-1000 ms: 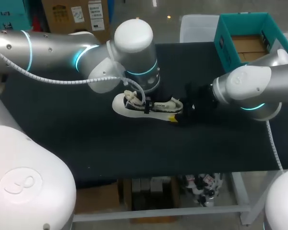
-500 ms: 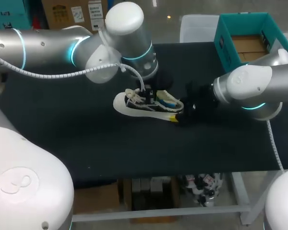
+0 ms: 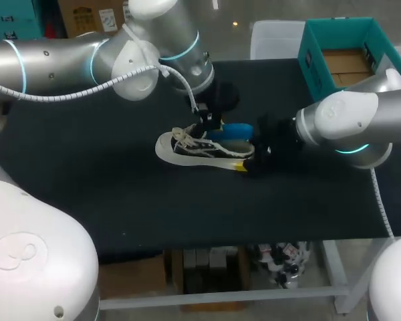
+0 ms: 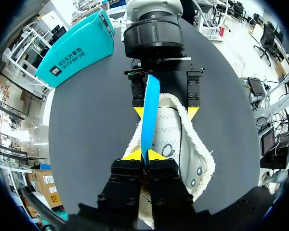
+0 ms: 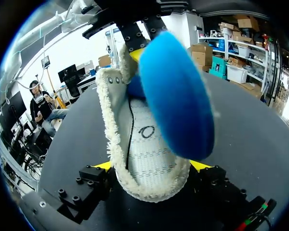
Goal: Open the shoe tongue, take the insole out of the shoe, put the insole back into the shoe, and pack the shoe into the shoebox
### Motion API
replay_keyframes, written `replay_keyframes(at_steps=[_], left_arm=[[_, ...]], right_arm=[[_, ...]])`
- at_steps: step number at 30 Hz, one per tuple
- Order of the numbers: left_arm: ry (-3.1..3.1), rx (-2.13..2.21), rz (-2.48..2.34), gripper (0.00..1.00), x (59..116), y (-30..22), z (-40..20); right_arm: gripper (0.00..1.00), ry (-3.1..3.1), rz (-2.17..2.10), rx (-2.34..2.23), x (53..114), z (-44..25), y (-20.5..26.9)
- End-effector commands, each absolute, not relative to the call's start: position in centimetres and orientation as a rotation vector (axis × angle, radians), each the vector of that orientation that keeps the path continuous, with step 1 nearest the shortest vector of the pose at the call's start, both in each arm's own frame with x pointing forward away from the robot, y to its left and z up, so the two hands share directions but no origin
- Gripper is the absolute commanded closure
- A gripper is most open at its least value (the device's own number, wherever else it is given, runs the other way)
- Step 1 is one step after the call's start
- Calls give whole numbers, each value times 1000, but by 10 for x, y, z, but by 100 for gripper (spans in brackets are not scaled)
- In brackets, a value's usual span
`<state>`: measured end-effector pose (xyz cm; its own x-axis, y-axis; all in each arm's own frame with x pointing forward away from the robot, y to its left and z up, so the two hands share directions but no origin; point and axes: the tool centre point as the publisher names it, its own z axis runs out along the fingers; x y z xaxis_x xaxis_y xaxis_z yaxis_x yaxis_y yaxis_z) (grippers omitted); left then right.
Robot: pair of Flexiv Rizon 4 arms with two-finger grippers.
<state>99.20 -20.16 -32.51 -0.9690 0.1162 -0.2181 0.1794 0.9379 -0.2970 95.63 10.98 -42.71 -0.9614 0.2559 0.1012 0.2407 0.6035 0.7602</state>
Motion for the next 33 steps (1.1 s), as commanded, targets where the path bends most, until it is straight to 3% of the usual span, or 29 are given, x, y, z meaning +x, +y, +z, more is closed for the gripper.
replay_keyframes(at_steps=[1, 33], left_arm=[[2909, 256, -547, 100, 993, -196, -318], [2774, 679, -1154, 100, 969, -199, -202]], right_arm=[[100, 2798, 1327, 429, 955, -431, 111], [100, 2798, 1327, 429, 955, -431, 111]])
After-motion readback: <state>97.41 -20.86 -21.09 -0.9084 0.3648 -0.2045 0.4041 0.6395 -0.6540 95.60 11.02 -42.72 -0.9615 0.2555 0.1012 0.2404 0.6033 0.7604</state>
